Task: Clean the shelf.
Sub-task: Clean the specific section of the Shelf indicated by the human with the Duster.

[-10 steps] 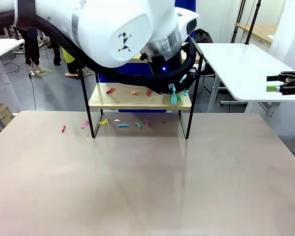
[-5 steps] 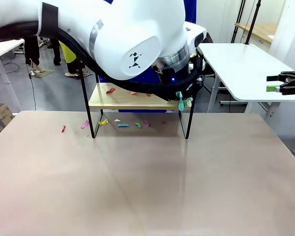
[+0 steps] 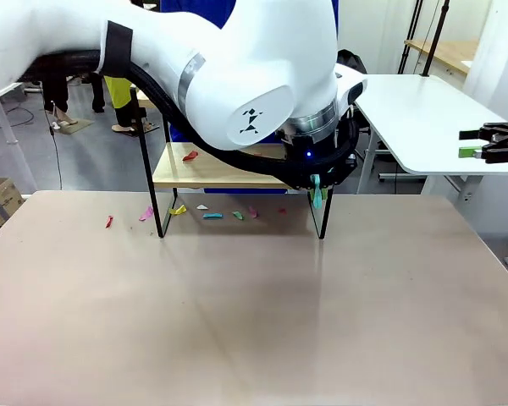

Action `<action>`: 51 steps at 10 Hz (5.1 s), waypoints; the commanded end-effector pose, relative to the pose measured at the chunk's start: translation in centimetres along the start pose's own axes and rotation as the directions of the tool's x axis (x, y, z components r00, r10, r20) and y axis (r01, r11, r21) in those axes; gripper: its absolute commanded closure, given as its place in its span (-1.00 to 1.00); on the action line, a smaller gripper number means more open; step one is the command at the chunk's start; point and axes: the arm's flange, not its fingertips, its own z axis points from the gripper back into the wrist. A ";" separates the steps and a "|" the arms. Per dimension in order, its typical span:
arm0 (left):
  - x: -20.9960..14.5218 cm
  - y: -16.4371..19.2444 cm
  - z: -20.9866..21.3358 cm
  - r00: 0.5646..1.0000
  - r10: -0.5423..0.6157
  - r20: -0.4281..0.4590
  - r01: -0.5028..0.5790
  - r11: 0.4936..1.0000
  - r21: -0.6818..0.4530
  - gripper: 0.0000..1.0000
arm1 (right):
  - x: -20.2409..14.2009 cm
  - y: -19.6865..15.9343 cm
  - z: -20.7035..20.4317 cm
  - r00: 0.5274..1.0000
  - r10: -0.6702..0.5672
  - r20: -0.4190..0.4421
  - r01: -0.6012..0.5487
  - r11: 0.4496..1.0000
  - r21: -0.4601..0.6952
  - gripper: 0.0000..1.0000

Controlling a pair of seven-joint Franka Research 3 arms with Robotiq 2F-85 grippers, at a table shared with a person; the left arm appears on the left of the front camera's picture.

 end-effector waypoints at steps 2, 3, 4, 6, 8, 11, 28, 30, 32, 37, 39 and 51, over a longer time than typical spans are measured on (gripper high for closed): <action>0.0 0.0 0.0 1.000 0.000 0.000 0.000 1.000 0.000 0.74 | 0.7 0.2 -0.1 1.000 -0.011 -0.027 0.011 1.000 -0.014 -1.00; 0.0 0.9 0.0 1.000 -0.003 -0.027 0.003 1.000 0.020 0.74 | 0.7 0.2 -0.1 1.000 -0.011 -0.027 0.011 1.000 -0.014 -1.00; 0.2 2.4 -0.1 0.999 0.004 -0.041 -0.002 0.999 0.041 0.74 | 0.7 0.2 -0.1 1.000 -0.011 -0.027 0.011 1.000 -0.014 -1.00; 0.1 5.7 0.3 0.999 0.019 -0.049 -0.015 0.997 0.071 0.74 | 0.7 0.2 -0.1 1.000 -0.011 -0.027 0.011 1.000 -0.014 -1.00; 0.7 8.5 1.0 0.998 0.006 -0.061 0.000 0.994 0.105 0.74 | 0.7 0.2 -0.1 1.000 -0.011 -0.027 0.011 1.000 -0.014 -1.00; 1.7 13.1 1.6 0.995 0.004 -0.096 0.016 0.979 0.204 0.74 | 0.7 0.2 -0.1 1.000 -0.011 -0.027 0.011 1.000 -0.014 -1.00; 0.5 20.2 9.9 0.963 -0.234 -0.130 0.262 0.924 0.277 0.74 | 0.7 0.2 -0.1 1.000 -0.011 -0.027 0.011 1.000 -0.014 -1.00; -0.1 21.3 10.2 0.920 -0.374 -0.121 0.386 0.917 0.097 0.74 | 0.7 0.2 -0.1 1.000 -0.011 -0.027 0.011 1.000 -0.014 -1.00; -0.8 23.0 10.6 0.851 -0.516 -0.096 0.511 0.857 -0.072 0.74 | 0.7 0.2 -0.1 1.000 -0.011 -0.027 0.011 1.000 -0.014 -1.00; -3.2 29.5 14.9 0.686 -0.728 0.013 0.690 0.644 -0.332 0.74 | 0.7 0.2 -0.1 1.000 -0.011 -0.027 0.011 1.000 -0.014 -1.00; -4.1 31.3 16.4 0.580 -0.805 -0.124 0.724 0.579 -0.375 0.74 | 0.7 0.2 -0.1 1.000 -0.011 -0.027 0.011 1.000 -0.014 -1.00; -7.0 33.8 23.5 0.309 -0.760 -0.572 0.755 0.562 -0.338 0.74 | 0.7 0.2 -0.1 1.000 -0.011 -0.027 0.011 1.000 -0.014 -1.00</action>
